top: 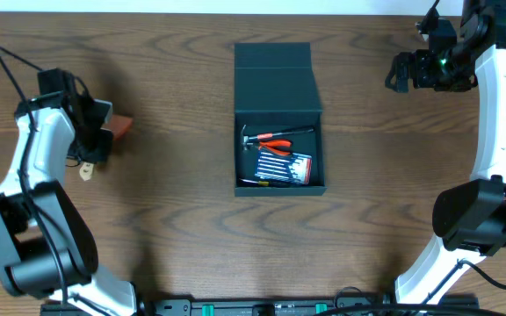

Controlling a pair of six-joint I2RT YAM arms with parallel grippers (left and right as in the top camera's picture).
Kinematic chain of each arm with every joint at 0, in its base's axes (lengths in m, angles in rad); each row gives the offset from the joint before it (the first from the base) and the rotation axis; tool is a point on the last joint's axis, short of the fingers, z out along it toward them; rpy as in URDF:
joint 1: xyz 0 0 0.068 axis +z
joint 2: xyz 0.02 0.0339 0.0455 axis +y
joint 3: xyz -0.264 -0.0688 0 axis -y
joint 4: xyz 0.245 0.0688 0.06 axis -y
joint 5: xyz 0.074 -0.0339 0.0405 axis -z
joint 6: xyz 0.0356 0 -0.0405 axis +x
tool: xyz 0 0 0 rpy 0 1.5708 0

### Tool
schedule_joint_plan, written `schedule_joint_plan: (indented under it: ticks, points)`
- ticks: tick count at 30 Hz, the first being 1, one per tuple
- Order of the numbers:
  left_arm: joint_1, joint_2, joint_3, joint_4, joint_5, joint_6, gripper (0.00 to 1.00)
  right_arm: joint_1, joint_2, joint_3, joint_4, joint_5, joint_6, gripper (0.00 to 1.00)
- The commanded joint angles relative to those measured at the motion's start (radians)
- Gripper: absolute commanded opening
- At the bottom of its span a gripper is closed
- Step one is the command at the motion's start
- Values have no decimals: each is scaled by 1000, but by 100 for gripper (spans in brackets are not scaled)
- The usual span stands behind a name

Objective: Pack container
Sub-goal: 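Lift the scraper with the left gripper and carry it over the box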

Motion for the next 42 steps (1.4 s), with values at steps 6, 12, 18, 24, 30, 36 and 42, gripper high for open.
schedule_joint_plan:
  ticks: [6,12,18,24,30,36,42]
  points:
    - [-81,-141,19,-31,15,-40,6,6,-6,1,-1,17,11,99]
    - [-151,-213,25,-35,18,-58,6,6,-6,1,-2,26,11,99]
    - [-293,-258,114,-38,144,-87,6,6,-6,1,-2,26,11,99]
    - [-493,-258,206,14,153,-80,6,6,-6,1,-2,25,11,99]
    - [-670,-237,210,137,194,-42,6,6,-6,1,-1,25,11,99]
    - [-772,-141,210,202,194,-24,6,6,-6,1,-2,25,11,99]
    - [-827,14,210,206,226,7,6,6,-6,1,-2,25,11,99]
